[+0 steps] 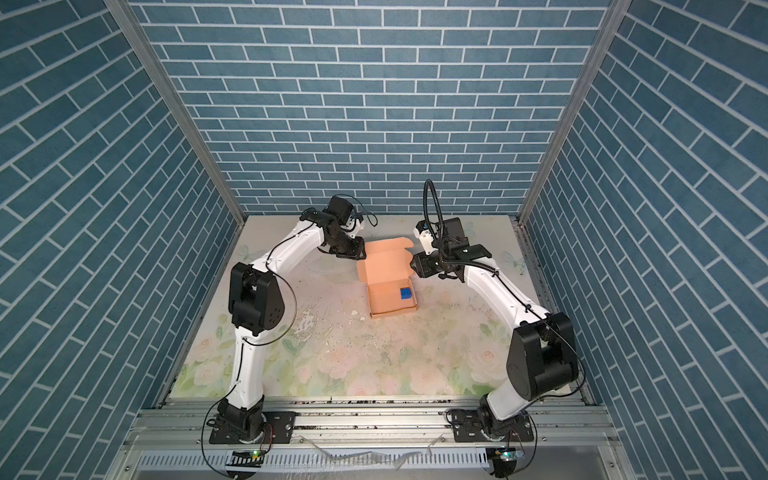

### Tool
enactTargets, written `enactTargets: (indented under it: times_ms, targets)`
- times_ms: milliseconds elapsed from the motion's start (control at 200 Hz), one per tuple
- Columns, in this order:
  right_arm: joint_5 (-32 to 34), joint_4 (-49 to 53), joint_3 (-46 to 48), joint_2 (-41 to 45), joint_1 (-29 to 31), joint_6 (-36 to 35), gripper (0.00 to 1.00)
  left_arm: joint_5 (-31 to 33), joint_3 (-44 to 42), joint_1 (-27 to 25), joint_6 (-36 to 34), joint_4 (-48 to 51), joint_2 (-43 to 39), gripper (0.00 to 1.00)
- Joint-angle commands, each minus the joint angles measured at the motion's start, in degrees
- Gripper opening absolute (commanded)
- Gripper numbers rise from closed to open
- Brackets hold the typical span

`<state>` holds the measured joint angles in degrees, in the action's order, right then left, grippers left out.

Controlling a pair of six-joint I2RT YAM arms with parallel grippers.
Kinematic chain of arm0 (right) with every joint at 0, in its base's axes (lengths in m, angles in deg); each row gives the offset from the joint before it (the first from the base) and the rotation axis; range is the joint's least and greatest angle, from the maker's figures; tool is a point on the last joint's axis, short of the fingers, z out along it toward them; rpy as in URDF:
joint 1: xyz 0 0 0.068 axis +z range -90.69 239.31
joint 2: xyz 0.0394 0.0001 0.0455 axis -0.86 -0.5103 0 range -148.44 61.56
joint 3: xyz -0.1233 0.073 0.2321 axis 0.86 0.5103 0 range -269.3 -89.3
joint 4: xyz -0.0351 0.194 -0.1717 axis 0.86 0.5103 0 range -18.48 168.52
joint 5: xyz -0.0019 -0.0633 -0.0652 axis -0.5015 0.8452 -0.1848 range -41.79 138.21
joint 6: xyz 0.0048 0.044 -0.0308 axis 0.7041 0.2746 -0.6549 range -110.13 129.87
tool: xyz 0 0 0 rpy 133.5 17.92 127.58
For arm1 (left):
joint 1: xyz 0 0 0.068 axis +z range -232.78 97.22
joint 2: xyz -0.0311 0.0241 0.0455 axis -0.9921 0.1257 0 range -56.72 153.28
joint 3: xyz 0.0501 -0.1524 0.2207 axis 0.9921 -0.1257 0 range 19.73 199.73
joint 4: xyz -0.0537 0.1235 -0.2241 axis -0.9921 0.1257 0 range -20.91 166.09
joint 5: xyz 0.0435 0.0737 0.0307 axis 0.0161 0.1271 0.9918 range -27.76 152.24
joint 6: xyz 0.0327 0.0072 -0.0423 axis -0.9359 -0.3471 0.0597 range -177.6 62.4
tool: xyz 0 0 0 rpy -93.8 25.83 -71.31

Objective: Fold the paper box

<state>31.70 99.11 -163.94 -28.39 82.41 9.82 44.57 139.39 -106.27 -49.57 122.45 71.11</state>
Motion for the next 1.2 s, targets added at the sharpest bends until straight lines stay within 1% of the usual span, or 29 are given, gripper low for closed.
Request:
enactTargets:
  times_ms: [0,150,260,440,600,715,790,895,1060,1195]
  targets:
    - [0.0,-0.5,0.3,1.7,0.1,-1.8,0.52,-0.3,0.9,0.4,-0.7,2.1,0.3,0.38]
    - [0.5,-0.4,-0.2,0.8,0.1,-1.8,0.52,-0.7,1.3,0.4,-0.7,2.2,0.9,0.35]
    - [0.8,-0.3,-0.5,-0.2,0.1,-1.8,0.52,-0.9,1.7,0.4,-0.6,2.2,1.4,0.30]
    - [0.9,0.0,-2.1,-2.5,0.1,-1.7,0.52,-1.6,2.3,0.2,-0.3,2.0,2.0,0.17]
    - [1.6,1.5,-4.7,-5.5,-0.1,-2.0,0.54,-1.6,2.8,0.0,-0.4,2.1,2.1,0.13]
    - [1.7,2.7,-6.9,-8.0,-0.4,-1.9,0.56,-1.2,2.7,-0.1,-0.5,2.1,1.8,0.08]
    - [2.6,3.4,-8.8,-9.8,-1.1,-0.2,0.58,-1.1,2.2,-0.2,-0.5,1.5,1.2,0.05]
    - [0.6,4.1,-11.3,-11.9,-2.2,1.5,0.61,-1.2,0.7,-0.7,-0.4,0.0,0.0,0.00]
    - [-1.8,5.9,-14.9,-14.5,-3.3,1.3,0.67,-1.0,-1.3,-1.4,-0.5,-1.9,-1.5,0.00]
    - [-1.5,9.6,-18.3,-17.3,-3.7,-0.2,0.69,-0.4,-2.9,-1.8,-0.6,-3.3,-2.6,0.00]
